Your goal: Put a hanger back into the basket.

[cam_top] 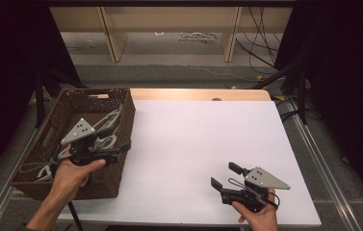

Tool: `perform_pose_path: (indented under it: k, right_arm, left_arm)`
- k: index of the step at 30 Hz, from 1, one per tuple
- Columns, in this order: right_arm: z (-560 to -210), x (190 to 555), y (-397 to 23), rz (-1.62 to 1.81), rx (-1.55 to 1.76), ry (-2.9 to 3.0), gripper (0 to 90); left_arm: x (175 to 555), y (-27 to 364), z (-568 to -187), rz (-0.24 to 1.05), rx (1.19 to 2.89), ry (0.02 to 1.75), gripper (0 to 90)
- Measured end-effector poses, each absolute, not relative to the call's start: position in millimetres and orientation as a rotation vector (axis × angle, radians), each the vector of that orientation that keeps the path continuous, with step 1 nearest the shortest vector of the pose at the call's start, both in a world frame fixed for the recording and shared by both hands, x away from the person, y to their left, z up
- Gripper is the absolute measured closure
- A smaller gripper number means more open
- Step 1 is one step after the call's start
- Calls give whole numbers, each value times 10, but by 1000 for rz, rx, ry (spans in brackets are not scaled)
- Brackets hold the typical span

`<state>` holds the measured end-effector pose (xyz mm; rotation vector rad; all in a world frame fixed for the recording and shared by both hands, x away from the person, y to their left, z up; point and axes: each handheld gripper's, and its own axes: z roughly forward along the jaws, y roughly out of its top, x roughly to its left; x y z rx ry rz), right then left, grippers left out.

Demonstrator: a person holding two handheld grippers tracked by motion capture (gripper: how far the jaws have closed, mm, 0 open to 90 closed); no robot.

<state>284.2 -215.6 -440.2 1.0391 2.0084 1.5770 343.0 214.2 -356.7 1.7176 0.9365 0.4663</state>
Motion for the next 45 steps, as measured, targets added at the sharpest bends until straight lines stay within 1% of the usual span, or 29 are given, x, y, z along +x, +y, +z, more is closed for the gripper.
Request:
perform_pose_path:
  k: [19,22,27,36,42,45]
  right_arm:
    - [-4402,2837,-2148,1586,1028,2012,187]
    - [-4396,2830,-2153,1571,1027,2016,187]
    - [-4406,2834,-2132,1606,1023,2002,187]
    - [-4400,2825,-2135,1598,1027,2014,187]
    - [-4402,2824,-2129,1599,1030,2011,186]
    - [-4406,2828,-2126,1600,1026,2006,186]
  left_arm:
    - [3219,1884,-3731,470,1711,850,166]
    - [3184,1836,-3790,444,1716,841,166]
    - [3138,1788,-3870,439,1722,824,166]
    - [3042,1734,-3991,437,1747,789,166]
    - [2994,1751,-4070,428,1748,813,166]
    - [2987,1764,-4087,431,1752,799,166]
